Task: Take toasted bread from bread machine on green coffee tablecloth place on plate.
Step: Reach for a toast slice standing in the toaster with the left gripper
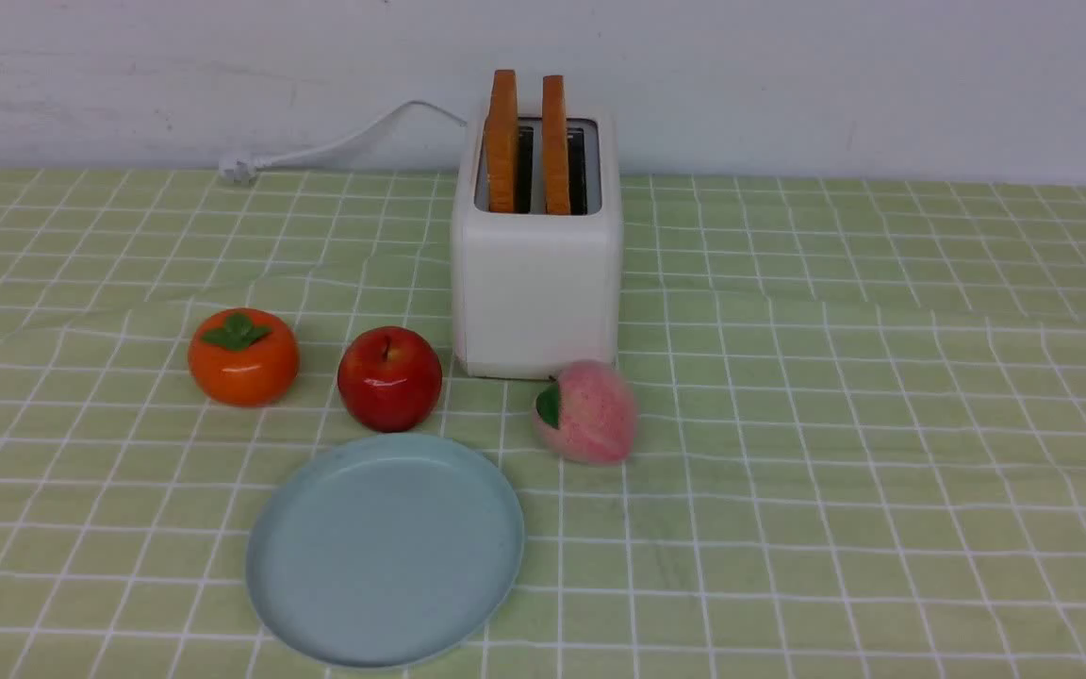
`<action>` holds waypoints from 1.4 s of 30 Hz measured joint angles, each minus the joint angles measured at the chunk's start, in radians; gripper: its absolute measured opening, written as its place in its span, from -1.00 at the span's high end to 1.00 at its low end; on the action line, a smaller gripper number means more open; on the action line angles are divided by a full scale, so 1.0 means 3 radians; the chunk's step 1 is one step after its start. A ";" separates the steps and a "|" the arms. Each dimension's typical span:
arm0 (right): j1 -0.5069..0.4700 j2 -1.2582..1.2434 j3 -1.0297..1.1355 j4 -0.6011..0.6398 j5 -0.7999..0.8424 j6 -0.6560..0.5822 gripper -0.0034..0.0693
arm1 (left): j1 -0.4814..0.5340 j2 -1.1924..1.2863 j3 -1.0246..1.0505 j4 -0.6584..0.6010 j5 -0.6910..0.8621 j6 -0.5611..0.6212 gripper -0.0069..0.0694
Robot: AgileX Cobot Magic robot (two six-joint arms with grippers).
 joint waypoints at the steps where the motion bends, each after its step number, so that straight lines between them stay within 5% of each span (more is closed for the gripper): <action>1: 0.0000 0.0000 0.0000 0.0000 0.0000 0.0000 0.25 | 0.0000 0.0000 0.0000 0.0000 0.0000 0.0000 0.20; 24: 0.0000 0.0000 0.0000 0.0000 0.0000 0.0000 0.25 | 0.0000 0.0000 0.0000 -0.0021 -0.0083 -0.0012 0.20; 35: 0.0000 0.0000 0.0000 0.0000 0.0000 0.0000 0.25 | 0.0000 0.0000 0.0000 -0.1519 -0.0970 -0.0477 0.20; 42: 0.0000 0.0000 0.0000 0.0000 0.0000 0.0000 0.25 | 0.0000 0.0000 0.0000 -0.1956 -0.1366 -0.0485 0.21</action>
